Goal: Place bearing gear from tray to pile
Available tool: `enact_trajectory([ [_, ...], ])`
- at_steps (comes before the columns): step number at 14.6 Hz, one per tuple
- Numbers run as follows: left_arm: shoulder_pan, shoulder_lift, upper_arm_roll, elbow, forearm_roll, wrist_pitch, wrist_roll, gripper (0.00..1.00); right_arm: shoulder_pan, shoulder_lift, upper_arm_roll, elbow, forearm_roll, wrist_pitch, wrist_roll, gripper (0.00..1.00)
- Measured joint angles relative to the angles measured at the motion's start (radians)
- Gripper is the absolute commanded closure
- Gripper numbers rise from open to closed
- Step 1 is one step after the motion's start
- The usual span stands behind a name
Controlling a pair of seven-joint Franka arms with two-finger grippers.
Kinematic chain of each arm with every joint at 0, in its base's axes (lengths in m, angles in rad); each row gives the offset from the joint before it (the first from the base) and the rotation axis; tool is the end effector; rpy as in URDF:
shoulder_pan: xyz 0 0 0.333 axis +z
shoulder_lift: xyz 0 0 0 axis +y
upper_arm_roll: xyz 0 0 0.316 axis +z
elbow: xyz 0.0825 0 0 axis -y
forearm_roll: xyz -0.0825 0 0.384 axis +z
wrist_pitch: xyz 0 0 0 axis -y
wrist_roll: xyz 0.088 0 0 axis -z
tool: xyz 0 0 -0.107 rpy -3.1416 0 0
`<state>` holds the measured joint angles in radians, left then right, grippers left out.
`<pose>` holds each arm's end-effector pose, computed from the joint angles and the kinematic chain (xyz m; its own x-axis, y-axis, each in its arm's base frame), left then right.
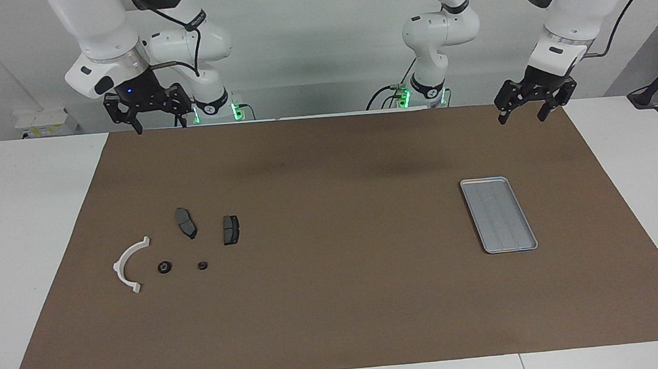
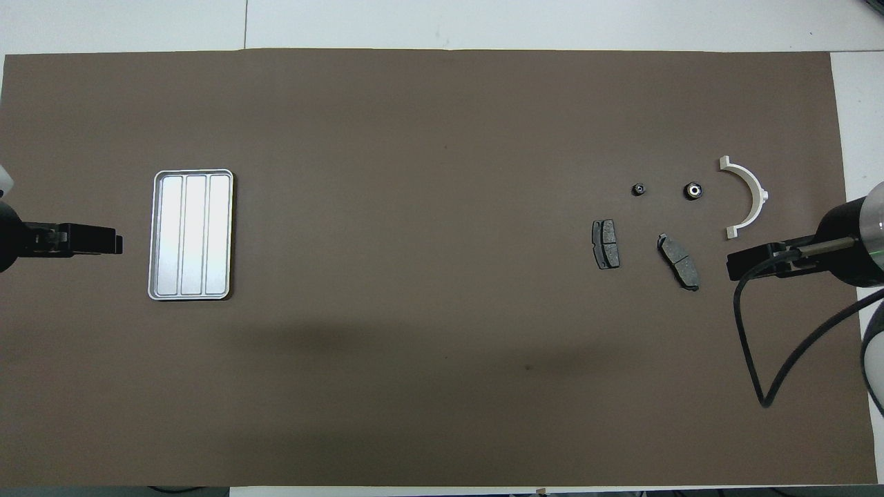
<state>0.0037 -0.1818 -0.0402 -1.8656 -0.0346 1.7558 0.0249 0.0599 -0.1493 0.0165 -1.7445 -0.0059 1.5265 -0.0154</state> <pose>0.5099 -0.0233 0.5969 0.9959 -0.0548 0.0724 -0.0567 -0.9981 0.0253 0.4995 0.0382 0.6181 0.9935 0.0909 -0.0688 0.0916 -0.9958 0.0073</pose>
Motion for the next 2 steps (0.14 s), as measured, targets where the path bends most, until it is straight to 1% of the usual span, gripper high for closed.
enact_trajectory([
  [2, 0.000, 0.000, -0.002, 0.000, 0.000, -0.002, 0.000, 0.00, 0.000, 0.000, 0.000, 0.000, 0.000, -0.002, 0.000, 0.00],
])
